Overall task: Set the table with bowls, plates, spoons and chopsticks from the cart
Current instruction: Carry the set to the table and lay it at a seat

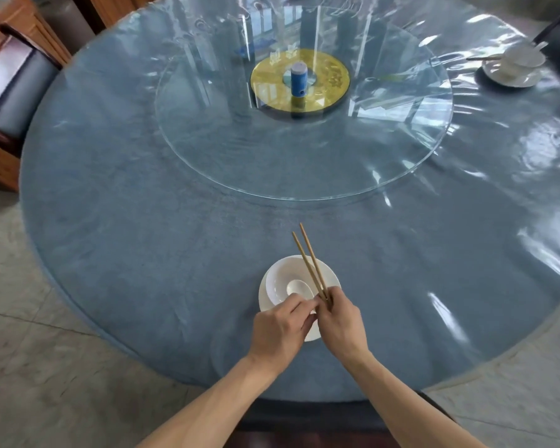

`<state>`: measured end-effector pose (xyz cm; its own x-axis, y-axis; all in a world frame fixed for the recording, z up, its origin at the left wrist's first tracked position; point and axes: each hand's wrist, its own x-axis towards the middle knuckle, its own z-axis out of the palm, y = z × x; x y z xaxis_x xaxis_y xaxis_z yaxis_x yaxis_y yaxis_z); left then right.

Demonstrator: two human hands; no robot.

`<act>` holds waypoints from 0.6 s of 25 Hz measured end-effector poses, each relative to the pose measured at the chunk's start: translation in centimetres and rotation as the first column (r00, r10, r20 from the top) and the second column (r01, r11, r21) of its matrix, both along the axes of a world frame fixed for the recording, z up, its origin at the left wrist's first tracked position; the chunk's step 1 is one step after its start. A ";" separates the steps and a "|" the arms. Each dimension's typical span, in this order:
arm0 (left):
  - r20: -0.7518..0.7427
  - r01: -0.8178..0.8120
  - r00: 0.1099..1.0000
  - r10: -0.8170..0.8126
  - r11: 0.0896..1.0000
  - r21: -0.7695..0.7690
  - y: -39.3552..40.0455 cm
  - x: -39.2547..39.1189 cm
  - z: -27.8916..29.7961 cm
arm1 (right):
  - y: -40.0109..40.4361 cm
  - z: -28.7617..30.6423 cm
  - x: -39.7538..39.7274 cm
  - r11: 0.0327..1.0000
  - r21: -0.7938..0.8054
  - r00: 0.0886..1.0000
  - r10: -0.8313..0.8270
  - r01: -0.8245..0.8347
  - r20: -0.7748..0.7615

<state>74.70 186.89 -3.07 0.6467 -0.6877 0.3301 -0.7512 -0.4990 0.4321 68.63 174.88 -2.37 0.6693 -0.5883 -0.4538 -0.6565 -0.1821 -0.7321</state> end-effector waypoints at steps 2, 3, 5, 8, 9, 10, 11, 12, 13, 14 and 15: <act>-0.024 -0.056 0.998 0.057 0.998 0.020 -0.1 -0.1 -0.8 | 0.1 -0.7 0.2 1.000 0.020 1.000 -0.016 0.016 0.000; -0.039 -0.074 0.996 0.076 0.996 0.038 0.1 -0.1 -1.2 | 0.1 -1.0 0.2 0.999 0.033 1.000 -0.021 0.021 -0.002; -0.059 -0.099 0.993 0.103 0.993 0.067 0.4 -0.3 -2.0 | 0.1 -1.6 0.1 0.998 0.066 1.000 -0.016 0.017 -0.012; -0.007 -0.052 0.999 0.053 0.994 0.094 0.9 -0.1 -2.8 | 0.1 -2.2 0.0 0.995 0.102 1.000 0.002 -0.001 -0.007; 0.031 -0.037 0.999 0.034 0.994 0.104 0.9 0.1 -3.0 | 0.1 -2.3 0.0 0.995 0.098 1.000 0.006 -0.006 0.000; 0.065 -0.020 0.998 0.012 0.993 0.115 0.9 0.3 -3.1 | 0.1 -2.4 0.0 0.996 0.086 1.000 0.006 -0.007 0.010; 0.092 -0.003 0.996 -0.009 0.992 0.126 0.9 0.5 -3.2 | 0.2 -2.5 -0.1 0.998 0.063 1.000 -0.001 -0.001 0.023; 0.105 0.009 0.994 -0.023 0.991 0.133 0.8 0.6 -3.2 | 0.2 -2.5 -0.2 0.999 0.039 0.999 -0.015 0.013 0.037; 0.108 0.013 0.994 -0.028 0.990 0.139 0.7 0.7 -3.1 | 0.2 -2.4 -0.2 0.999 0.024 0.998 -0.033 0.032 0.052; 0.105 0.013 0.994 -0.029 0.989 0.146 0.6 0.8 -3.1 | 0.3 -2.3 -0.2 0.999 0.020 0.997 -0.050 0.049 0.065; 0.098 0.012 0.995 -0.027 0.988 0.153 0.4 0.8 -3.0 | 0.3 -2.2 -0.2 0.998 0.026 0.995 -0.062 0.060 0.073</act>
<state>75.48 187.31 -6.07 0.6015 -0.7470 0.2832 -0.7971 -0.5377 0.2747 68.47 175.17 -4.56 0.6647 -0.6189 -0.4186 -0.6098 -0.1257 -0.7825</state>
